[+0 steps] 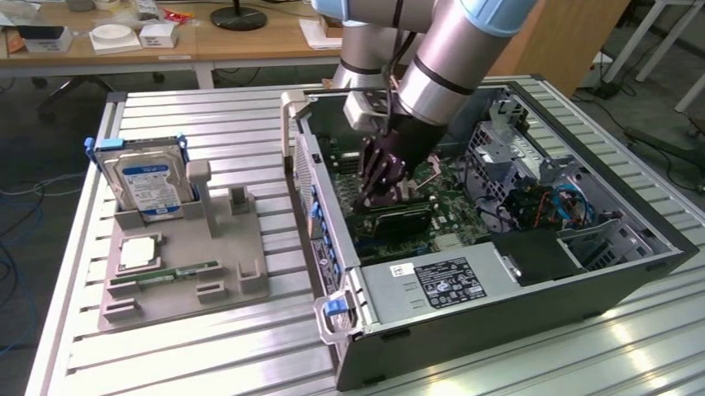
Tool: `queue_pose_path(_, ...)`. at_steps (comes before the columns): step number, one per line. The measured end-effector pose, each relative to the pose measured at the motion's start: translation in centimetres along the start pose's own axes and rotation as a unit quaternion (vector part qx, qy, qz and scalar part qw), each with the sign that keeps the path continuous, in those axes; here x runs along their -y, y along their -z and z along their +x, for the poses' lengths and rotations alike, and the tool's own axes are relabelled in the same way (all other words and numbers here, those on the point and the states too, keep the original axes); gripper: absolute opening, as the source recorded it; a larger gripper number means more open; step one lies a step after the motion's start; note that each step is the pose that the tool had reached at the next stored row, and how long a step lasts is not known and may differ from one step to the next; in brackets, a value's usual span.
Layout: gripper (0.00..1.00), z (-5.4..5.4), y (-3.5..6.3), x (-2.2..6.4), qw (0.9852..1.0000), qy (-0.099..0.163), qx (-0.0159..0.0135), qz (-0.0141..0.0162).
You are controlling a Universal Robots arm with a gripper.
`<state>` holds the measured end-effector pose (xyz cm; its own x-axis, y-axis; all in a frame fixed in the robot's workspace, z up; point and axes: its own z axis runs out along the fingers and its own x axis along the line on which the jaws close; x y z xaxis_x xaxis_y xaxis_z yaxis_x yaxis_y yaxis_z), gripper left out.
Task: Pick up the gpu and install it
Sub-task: 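Press down on the gpu until it lock into place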
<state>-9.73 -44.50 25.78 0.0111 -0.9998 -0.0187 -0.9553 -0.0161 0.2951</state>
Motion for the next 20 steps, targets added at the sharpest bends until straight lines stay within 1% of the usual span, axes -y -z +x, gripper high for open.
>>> queue_pose_path(2, 0.1, 0.0, -0.04, -0.11, 0.9999, 0.001, -0.0003, 0.0101)
queue_pose_path(3, 0.1, 0.0, -0.06, -0.17, 0.9999, 0.001, -0.0005, 0.0142)
queue_pose_path(4, 0.1, 0.0, -0.09, -0.22, 0.9998, 0.001, -0.0008, 0.0173)
queue_pose_path(5, 0.1, 0.0, -0.09, -0.28, 0.9998, 0.002, -0.0013, 0.0195)
queue_pose_path(6, 0.1, -0.1, -0.05, -0.35, 0.9998, 0.002, -0.0022, 0.0206)
queue_pose_path(9, 0.1, -0.1, 0.07, -0.61, 0.9997, 0.001, -0.0056, 0.0223)
queue_pose_path(11, 0.1, -0.1, 0.0, -0.9, 0.9997, 0.001, -0.0075, 0.024)
queue_pose_path(12, 0.1, -0.1, -0.04, -1.05, 0.9996, 0.001, -0.0085, 0.0254)
queue_pose_path(13, 0.1, -0.1, -0.07, -1.17, 0.9996, 0.001, -0.0097, 0.0283)
queue_pose_path(14, 0.1, -0.1, -0.07, -1.22, 0.9994, 0.001, -0.0106, 0.0328)
queue_pose_path(17, 0.1, -0.1, -0.11, -1.35, 0.9986, 0.001, -0.0123, 0.0507)
queue_pose_path(18, 0.1, -0.2, -0.15, -1.46, 0.9984, 0.001, -0.0128, 0.0554)
queue_pose_path(20, 0.1, -0.2, -0.27, -1.82, 0.998, 0.001, -0.0137, 0.0616)
